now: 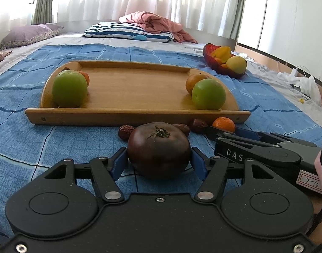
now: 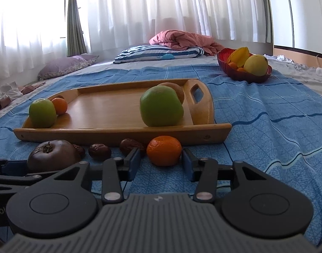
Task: Organize fruits
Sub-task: 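Lift and carry the pomegranate and tangerine over the wooden tray with both tools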
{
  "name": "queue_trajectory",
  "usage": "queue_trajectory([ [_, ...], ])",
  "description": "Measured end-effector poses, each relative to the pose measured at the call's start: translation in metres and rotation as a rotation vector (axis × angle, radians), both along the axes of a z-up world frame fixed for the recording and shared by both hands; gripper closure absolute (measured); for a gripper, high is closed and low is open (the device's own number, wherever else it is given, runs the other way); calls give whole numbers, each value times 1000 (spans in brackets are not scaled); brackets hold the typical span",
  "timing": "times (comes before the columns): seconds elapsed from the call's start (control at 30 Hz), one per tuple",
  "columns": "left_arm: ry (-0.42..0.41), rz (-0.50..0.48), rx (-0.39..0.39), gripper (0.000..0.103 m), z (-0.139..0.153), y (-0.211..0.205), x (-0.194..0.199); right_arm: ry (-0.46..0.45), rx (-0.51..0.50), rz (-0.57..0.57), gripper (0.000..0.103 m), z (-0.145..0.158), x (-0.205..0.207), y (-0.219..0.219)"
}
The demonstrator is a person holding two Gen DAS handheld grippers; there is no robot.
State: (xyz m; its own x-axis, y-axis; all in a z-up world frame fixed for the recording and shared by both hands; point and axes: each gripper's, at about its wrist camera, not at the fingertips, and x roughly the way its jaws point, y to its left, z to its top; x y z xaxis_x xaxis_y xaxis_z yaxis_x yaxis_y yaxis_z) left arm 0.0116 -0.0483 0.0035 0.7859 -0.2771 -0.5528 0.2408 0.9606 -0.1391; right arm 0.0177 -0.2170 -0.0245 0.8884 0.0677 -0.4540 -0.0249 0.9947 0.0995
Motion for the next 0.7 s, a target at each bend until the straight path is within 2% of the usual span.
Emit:
queue_trajectory([
  [0.53, -7, 8, -12, 41, -3, -2, 8, 12, 16, -22, 57, -1, 5, -3],
  [0.7, -5, 9, 2, 42, -1, -5, 10, 6, 11, -34, 63, -2, 5, -3],
])
